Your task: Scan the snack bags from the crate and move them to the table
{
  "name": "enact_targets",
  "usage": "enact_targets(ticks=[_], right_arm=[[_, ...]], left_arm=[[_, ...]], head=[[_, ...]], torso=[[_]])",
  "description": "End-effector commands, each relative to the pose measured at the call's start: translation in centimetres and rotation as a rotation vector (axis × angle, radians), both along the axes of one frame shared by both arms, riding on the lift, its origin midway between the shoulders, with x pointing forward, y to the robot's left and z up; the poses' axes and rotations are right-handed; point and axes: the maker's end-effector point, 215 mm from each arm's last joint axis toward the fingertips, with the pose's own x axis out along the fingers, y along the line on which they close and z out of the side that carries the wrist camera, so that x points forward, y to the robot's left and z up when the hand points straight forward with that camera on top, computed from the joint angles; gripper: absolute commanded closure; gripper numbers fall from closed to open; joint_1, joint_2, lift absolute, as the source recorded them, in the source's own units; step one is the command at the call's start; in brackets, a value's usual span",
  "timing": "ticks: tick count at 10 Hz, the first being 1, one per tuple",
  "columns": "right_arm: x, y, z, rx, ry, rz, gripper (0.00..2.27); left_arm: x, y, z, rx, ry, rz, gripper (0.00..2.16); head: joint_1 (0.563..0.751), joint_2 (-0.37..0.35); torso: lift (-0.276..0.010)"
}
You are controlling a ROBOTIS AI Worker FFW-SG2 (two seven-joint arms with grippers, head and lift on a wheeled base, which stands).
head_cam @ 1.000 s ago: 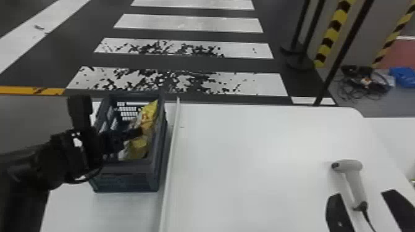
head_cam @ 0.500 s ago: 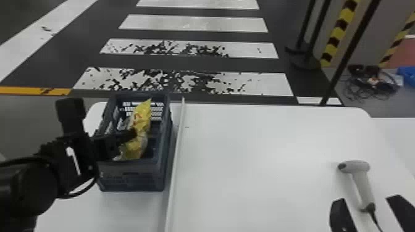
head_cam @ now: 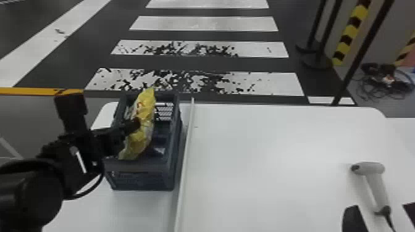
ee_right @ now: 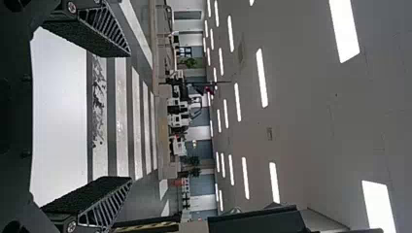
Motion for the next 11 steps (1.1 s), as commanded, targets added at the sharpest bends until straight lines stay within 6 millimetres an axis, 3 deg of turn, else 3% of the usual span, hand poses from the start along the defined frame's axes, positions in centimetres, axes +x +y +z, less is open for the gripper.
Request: enact_targets(ticks=[1, 4, 11], right_arm=[[0.0, 0.1, 0.3, 0.001, -0.005, 0.002, 0.09], [-0.1, 0.2, 0.7, 0.003, -0.014, 0.002, 0.09], [0.0, 0.2, 0.8, 0.004, -0.02, 0.001, 0.09]], left_arm=[[-0.2, -1.1, 1.5, -0.002, -0.025, -0.021, 2.13], [-0.6, -3.8, 3.8, -0.001, -0.052, -0.071, 2.13], [-3.1, -6.9, 8.9, 0.039, -0.084, -0.141, 2.13]], head=[[0.695, 0.045], [0.695, 0.016], [0.695, -0.031]], torso=[[-0.095], [-0.095], [-0.095]])
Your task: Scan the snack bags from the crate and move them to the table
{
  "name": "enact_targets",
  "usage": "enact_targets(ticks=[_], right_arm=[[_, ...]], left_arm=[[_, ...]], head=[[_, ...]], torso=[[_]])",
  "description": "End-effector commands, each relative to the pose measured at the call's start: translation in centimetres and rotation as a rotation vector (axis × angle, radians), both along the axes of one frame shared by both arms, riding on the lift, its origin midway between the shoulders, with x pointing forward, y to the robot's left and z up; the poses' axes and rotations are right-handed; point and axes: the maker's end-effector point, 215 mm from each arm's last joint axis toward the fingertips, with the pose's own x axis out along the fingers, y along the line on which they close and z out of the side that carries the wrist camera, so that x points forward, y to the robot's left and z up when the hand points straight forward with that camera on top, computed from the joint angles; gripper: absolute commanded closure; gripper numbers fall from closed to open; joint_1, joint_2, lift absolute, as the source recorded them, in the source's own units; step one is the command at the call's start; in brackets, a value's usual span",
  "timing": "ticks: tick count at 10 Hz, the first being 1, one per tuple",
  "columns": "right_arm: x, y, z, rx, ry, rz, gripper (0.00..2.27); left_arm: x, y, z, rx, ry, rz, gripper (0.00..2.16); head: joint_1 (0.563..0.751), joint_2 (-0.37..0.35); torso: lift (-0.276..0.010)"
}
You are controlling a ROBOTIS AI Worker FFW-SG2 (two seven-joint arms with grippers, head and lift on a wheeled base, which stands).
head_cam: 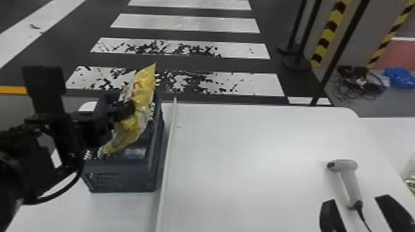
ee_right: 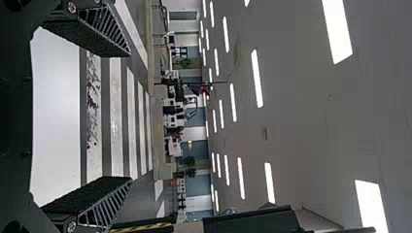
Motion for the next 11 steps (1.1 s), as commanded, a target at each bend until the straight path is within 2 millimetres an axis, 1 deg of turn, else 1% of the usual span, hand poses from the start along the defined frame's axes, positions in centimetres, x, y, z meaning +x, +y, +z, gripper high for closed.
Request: enact_targets(ticks=[1, 3, 5, 6, 7, 8, 9, 11], right_arm=[[0.1, 0.1, 0.1, 0.001, -0.002, 0.001, 0.09], [0.0, -0.1, 0.2, 0.003, -0.007, -0.002, 0.09], [-0.3, -0.2, 0.5, 0.005, -0.016, -0.007, 0.09], [-0.4, -0.3, 0.7, 0.008, -0.025, -0.01, 0.09], [-0.5, -0.3, 0.9, 0.012, -0.031, -0.011, 0.09], [-0.6, -0.4, 1.0, 0.015, -0.033, -0.015, 0.09], [-0.8, -0.4, 1.2, 0.016, -0.043, -0.016, 0.09], [-1.0, -0.6, 1.3, 0.021, -0.05, -0.023, 0.09]], left_arm=[[-0.5, -1.9, 0.7, -0.007, -0.009, -0.035, 2.13], [-1.0, -5.0, 1.5, -0.035, -0.017, -0.095, 2.13], [-1.3, -7.9, 1.7, -0.036, -0.014, -0.15, 2.13], [-1.6, -9.6, 2.2, -0.026, -0.024, -0.178, 2.13], [-1.9, -11.1, 2.0, -0.008, -0.013, -0.205, 2.13], [-2.1, -12.4, 2.3, 0.005, -0.021, -0.227, 2.13], [-2.5, -13.8, 2.0, 0.012, -0.014, -0.25, 2.13], [-3.5, -17.4, 1.4, 0.039, -0.01, -0.314, 2.13]], head=[[0.695, -0.039], [0.695, -0.076], [0.695, -0.114], [0.695, -0.141], [0.695, -0.168], [0.695, -0.197], [0.695, -0.208], [0.695, -0.26]], torso=[[-0.095], [-0.095], [-0.095], [-0.095], [-0.095], [-0.095], [-0.095], [-0.095]])
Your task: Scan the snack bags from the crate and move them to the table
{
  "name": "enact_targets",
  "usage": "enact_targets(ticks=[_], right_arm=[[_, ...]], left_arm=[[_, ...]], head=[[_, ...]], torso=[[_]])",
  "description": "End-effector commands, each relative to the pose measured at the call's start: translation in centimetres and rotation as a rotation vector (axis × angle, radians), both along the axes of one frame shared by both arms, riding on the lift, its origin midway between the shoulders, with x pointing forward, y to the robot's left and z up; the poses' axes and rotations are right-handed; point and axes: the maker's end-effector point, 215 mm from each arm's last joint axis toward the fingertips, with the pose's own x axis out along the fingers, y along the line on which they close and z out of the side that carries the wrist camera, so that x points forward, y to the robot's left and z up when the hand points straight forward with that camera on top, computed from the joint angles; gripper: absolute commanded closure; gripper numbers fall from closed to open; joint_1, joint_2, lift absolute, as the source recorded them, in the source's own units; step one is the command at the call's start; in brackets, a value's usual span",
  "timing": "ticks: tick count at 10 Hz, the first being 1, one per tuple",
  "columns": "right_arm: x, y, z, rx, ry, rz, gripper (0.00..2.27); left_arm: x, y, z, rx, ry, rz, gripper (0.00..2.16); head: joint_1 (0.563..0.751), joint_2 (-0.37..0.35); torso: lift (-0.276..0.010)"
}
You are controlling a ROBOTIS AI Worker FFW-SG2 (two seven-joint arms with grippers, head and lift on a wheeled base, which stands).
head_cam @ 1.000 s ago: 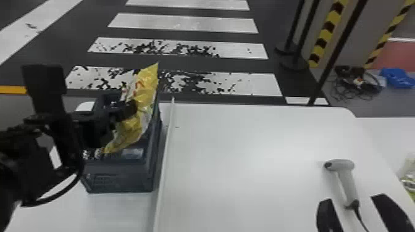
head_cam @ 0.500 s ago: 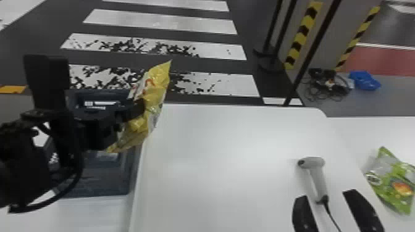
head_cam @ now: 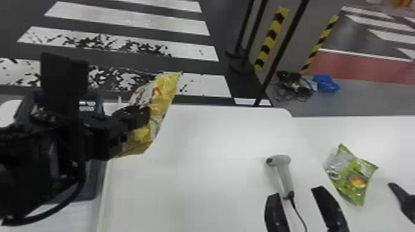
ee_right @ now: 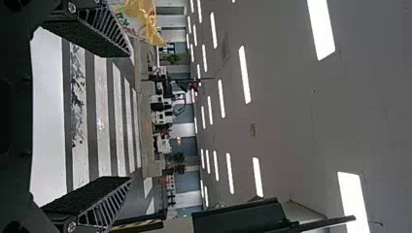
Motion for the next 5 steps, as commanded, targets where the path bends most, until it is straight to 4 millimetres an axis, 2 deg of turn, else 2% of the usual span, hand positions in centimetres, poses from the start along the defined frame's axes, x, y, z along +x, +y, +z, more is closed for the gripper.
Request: enact_targets(ticks=[1, 3, 5], right_arm=[[-0.2, 0.0, 0.2, 0.005, -0.009, -0.003, 0.09], [-0.3, -0.1, 0.4, 0.008, -0.019, -0.008, 0.09], [-0.3, -0.1, 0.4, 0.01, -0.021, -0.009, 0.09]], left_arm=[[-0.9, -3.3, -1.3, 0.032, 0.016, -0.061, 2.13], [-2.0, -7.5, -3.1, 0.052, 0.045, -0.143, 2.13], [-3.8, -10.8, -6.5, 0.063, 0.117, -0.223, 2.13]], head=[[0.695, -0.287], [0.695, -0.35], [0.695, -0.35]], torso=[[-0.095], [-0.095], [-0.095]])
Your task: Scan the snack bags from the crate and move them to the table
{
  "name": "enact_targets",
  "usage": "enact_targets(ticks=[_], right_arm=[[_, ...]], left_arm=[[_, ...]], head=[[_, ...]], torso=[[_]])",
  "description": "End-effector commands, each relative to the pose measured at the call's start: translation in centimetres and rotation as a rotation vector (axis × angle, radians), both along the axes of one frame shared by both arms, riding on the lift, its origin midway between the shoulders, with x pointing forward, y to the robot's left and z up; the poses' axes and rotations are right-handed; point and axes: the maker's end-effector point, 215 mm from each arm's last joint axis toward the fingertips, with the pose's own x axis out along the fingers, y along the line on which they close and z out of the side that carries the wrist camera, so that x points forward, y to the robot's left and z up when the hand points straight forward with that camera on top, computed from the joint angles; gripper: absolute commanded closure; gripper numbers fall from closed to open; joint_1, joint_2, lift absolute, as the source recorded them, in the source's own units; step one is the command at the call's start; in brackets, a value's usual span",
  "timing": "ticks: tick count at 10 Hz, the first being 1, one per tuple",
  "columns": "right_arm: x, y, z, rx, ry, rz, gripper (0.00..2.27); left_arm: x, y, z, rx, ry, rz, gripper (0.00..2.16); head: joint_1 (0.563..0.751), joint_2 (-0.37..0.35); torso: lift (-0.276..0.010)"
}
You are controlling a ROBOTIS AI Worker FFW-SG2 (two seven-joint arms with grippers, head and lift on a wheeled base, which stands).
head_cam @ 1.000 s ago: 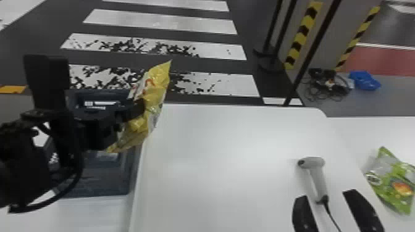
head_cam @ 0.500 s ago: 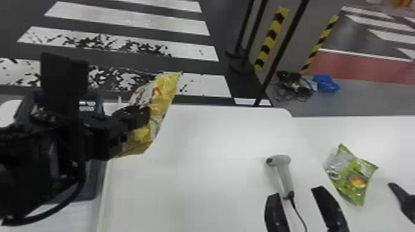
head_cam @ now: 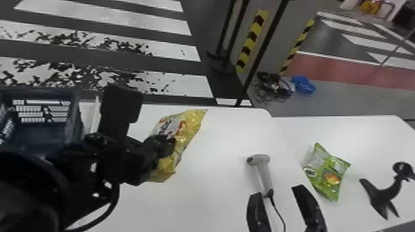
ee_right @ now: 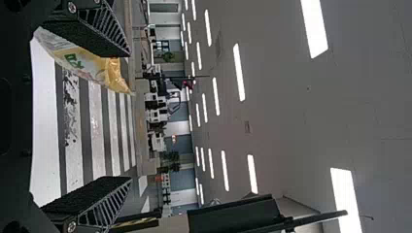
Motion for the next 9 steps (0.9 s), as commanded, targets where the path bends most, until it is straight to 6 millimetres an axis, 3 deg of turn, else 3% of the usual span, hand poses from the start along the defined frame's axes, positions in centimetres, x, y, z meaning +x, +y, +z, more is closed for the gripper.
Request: enact_targets(ticks=[1, 6, 9], right_arm=[[0.1, 0.2, -0.1, 0.002, 0.0, 0.002, 0.09], [0.2, 0.4, 0.0, 0.006, -0.003, 0.006, 0.09], [0.1, 0.4, -0.1, 0.006, 0.0, 0.006, 0.09]], left_arm=[[-1.2, -2.0, -2.6, 0.03, 0.04, -0.044, 2.13], [-2.5, -5.8, -8.6, 0.056, 0.126, -0.117, 2.13], [-3.2, -8.0, -10.8, 0.052, 0.152, -0.149, 2.13]], head=[[0.695, -0.35], [0.695, -0.35], [0.695, -0.35]], torso=[[-0.095], [-0.095], [-0.095]])
